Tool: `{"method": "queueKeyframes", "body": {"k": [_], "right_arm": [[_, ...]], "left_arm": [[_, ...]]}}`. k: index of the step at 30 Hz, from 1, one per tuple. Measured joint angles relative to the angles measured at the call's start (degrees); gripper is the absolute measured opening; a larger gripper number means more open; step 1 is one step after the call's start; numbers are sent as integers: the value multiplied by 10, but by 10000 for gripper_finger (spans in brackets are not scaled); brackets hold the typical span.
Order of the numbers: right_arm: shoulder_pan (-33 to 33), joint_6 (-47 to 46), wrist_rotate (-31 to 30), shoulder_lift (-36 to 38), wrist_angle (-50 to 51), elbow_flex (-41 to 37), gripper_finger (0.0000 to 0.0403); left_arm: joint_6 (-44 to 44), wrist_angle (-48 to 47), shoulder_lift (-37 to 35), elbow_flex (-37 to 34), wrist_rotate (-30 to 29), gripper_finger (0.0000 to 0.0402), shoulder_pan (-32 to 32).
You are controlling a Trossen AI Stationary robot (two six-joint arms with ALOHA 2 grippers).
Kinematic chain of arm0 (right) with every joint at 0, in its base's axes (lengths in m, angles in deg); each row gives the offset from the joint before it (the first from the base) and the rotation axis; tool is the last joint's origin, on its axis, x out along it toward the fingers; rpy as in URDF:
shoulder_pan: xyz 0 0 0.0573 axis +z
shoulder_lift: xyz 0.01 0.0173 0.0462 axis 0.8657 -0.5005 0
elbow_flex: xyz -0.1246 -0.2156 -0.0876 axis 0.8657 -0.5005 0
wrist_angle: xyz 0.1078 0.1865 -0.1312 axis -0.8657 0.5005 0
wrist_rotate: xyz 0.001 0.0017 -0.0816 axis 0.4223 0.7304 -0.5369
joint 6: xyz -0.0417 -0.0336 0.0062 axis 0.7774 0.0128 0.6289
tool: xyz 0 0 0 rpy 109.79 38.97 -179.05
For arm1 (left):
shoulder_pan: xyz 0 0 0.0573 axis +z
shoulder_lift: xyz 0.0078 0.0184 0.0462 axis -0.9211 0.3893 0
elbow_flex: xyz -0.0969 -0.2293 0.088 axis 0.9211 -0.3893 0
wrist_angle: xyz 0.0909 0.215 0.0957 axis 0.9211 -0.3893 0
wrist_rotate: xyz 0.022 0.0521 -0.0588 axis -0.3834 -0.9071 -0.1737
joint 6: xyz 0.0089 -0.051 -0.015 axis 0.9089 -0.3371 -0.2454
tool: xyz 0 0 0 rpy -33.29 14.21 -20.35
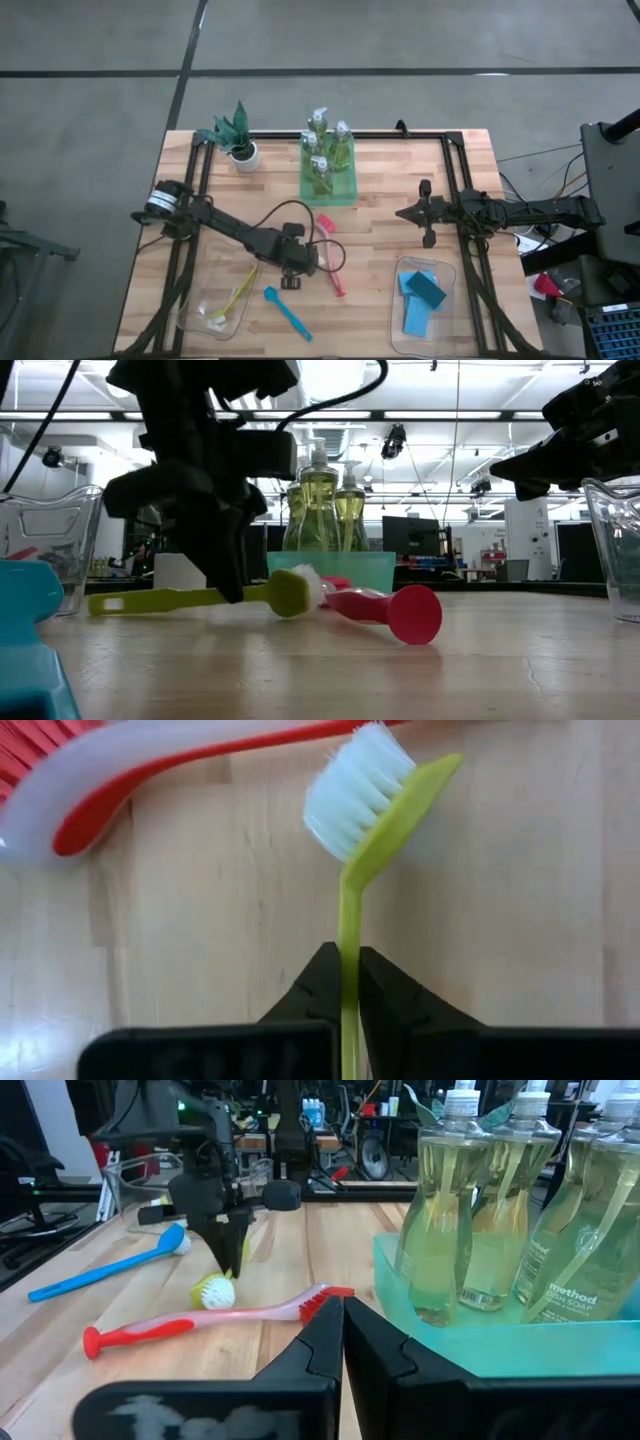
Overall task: Pick & Place Kitchen Sink Supplies
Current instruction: Put the green toilet brush into the left transparent bin
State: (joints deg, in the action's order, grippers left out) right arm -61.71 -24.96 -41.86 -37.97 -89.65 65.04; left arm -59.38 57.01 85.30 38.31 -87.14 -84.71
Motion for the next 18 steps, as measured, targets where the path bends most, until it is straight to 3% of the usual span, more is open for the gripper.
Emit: {"method": "queueKeyframes", "body": {"k": [8,18], "right_arm": [[0,0,0,0,0,0,8],[0,0,0,0,0,0,8]], "left_arm": [[11,-35,-3,24,-3,11,4],[10,-190,-67,144,-66,10,3]]}}
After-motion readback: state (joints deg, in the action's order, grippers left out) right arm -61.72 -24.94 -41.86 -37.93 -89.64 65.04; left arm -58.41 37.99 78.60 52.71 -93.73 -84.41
